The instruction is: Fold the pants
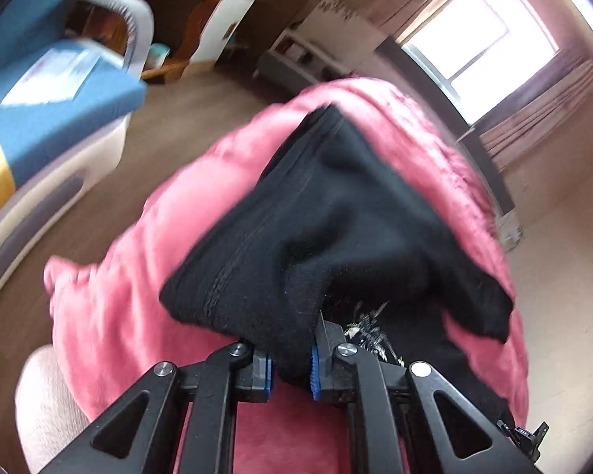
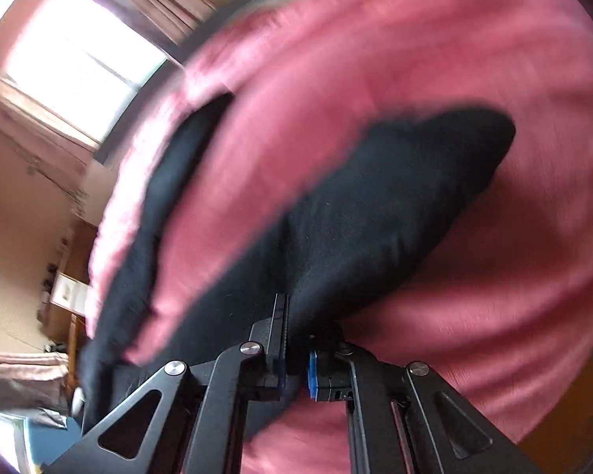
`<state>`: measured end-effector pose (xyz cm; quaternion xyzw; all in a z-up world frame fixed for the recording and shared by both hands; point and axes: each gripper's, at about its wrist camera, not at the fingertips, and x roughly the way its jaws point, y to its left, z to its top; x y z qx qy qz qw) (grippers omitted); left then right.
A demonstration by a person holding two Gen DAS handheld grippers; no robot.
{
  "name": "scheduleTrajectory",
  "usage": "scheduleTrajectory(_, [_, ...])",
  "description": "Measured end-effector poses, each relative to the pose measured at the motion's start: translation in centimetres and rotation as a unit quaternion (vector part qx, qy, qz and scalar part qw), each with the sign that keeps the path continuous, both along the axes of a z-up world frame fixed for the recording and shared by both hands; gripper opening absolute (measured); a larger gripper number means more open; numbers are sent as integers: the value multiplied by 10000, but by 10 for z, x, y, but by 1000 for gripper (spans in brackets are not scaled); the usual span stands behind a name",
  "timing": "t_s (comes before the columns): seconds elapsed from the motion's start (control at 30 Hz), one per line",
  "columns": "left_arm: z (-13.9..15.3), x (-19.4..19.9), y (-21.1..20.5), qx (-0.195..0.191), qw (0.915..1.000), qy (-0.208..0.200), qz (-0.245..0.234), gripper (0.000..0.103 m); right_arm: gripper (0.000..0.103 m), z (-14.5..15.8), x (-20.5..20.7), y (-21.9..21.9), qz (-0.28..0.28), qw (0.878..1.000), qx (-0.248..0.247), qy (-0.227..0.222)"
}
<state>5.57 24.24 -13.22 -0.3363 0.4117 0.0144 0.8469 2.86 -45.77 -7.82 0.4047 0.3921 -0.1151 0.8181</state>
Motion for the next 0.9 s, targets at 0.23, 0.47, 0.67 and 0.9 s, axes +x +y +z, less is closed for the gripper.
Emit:
scheduleTrajectory(0.23, [-18,-8,-8,-119,9997,-148,183,23,27,-14,-18,-20,-408,9967,632,-320])
scheduleTrajectory(0.47, [-9,4,-9,-46,9994,3,341,26,35,-11,-8,-20,-535,9980,263,-197])
scheduleTrajectory(0.67, [-7,11,-17,644,9971,124,394,21,14,17,9,-5,-342,9882,-1457,321])
scheduleTrajectory(0.9, [0,8,-30,1160,9926,91,347,19,13,39,23,31,69,9521,-2999,603])
